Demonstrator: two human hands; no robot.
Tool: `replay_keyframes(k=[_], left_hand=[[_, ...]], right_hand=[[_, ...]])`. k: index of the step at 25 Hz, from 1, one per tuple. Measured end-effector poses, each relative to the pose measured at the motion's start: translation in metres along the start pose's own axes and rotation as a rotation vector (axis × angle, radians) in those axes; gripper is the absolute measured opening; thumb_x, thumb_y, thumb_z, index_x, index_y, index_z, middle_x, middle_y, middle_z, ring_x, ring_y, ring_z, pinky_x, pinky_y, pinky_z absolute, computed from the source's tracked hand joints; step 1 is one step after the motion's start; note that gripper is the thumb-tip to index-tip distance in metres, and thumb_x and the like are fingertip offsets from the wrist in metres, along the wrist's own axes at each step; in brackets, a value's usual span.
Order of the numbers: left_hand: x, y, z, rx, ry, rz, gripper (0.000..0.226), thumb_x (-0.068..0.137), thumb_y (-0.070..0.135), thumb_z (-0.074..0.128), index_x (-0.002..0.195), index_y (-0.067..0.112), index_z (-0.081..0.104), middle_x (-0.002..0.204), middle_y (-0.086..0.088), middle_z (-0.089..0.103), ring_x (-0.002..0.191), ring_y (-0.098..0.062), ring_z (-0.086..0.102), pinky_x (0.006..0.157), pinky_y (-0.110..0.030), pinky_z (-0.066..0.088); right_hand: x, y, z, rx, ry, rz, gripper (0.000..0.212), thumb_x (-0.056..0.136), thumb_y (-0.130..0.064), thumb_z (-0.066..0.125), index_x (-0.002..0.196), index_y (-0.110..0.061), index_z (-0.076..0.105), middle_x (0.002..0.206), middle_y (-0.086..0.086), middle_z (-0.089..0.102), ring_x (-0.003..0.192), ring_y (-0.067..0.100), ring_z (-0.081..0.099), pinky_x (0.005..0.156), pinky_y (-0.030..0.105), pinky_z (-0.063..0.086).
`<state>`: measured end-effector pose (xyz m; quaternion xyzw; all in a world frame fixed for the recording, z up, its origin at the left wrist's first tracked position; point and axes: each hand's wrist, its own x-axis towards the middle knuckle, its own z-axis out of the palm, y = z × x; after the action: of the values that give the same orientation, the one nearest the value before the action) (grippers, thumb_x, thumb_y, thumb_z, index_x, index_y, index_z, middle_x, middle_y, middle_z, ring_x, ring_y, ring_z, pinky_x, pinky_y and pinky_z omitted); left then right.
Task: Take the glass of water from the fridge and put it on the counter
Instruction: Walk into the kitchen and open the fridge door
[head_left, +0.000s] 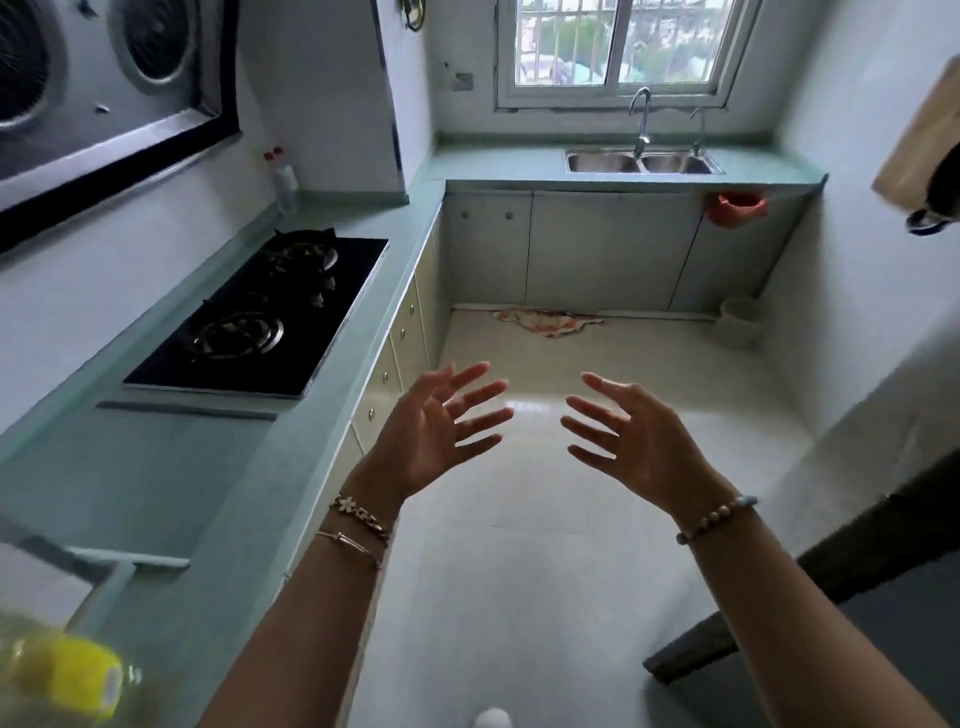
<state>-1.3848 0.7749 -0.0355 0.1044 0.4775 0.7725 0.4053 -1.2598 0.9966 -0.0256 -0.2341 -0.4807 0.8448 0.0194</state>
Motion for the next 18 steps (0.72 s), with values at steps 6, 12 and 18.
replay_keyframes(k=[6,12,18], left_hand=[[0.094,0.045,-0.044,-0.018,-0.012,-0.042,0.042,0.093,0.045,0.046,0.123,0.022,0.064,0.133,-0.008,0.065,0.122,-0.037,0.059,0.108,-0.054,0.038],[0.207,0.084,-0.084,-0.012,-0.022,-0.07,0.04,0.09,0.045,0.049,0.119,0.023,0.067,0.134,-0.009,0.064,0.123,-0.038,0.058,0.109,-0.055,0.036],[0.346,0.15,-0.104,0.042,-0.055,-0.07,0.04,0.094,0.043,0.043,0.121,0.023,0.065,0.131,-0.007,0.065,0.118,-0.035,0.061,0.106,-0.052,0.037]], right_hand=[[0.104,-0.027,0.014,0.006,0.015,-0.006,0.036,0.088,-0.032,0.06,0.122,-0.026,0.069,0.126,0.009,0.07,0.116,0.029,0.067,0.106,0.05,0.045],[0.232,-0.063,0.019,0.085,-0.01,-0.019,0.037,0.09,-0.031,0.056,0.125,-0.026,0.068,0.128,0.009,0.069,0.118,0.029,0.064,0.103,0.049,0.047],[0.365,-0.129,0.019,0.102,-0.003,-0.046,0.043,0.081,-0.032,0.061,0.123,-0.026,0.068,0.129,0.009,0.068,0.12,0.029,0.062,0.106,0.049,0.044]])
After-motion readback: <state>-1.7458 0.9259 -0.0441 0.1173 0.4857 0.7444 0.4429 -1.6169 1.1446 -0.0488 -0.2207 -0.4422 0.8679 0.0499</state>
